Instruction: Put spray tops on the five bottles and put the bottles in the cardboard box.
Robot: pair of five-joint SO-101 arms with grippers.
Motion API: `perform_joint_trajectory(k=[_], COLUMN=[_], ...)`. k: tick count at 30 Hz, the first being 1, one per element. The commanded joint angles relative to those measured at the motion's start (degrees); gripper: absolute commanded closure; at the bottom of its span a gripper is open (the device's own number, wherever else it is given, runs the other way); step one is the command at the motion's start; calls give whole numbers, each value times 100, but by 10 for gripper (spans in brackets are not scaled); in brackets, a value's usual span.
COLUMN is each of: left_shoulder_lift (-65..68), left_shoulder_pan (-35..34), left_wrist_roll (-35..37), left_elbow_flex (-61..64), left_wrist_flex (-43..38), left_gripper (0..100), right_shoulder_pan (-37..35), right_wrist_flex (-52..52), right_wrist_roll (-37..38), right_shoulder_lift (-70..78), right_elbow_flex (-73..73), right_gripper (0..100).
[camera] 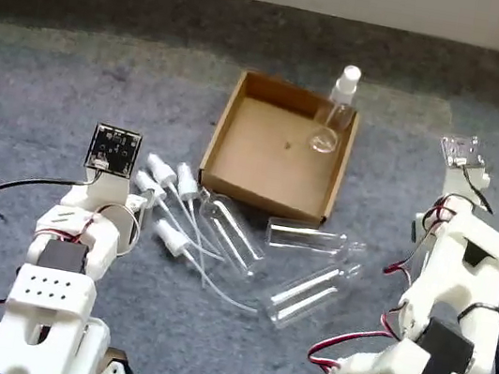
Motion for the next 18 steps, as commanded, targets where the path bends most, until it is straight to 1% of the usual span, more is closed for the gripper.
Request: perform_joint_trajectory(k=[1,3,6,9,13,14,17,18], left_shoulder_lift=[-66,-66,-66,-66,-66,-66,-66,-66], left_shoulder_pan=[101,101,101,101,101,101,101,101], left_wrist_roll=[18,18,18,18,18,18,18,18], left_elbow_flex=[-48,-48,-48,-48,-48,-48,-48,-48], left_wrist_flex=[-97,-97,-97,-97,-97,-97,-97,-97], left_gripper=[818,818,818,818,818,818,818,818], right_shoulder_pan=[-13,-13,-13,-13,-22,-22,13,13], right_wrist_flex=[-136,-127,-110,242,813,998,1675,1930], right_wrist_roll=[0,-88,-97,-97,-114,-211,-1002,-1160], right_shoulder_lift=[-40,-40,-40,-48,-163,-207,-382,-418], right_elbow_flex=[4,4,4,-4,-321,-418,-919,-1103], right_gripper=[906,839,781,759,756,756,756,756])
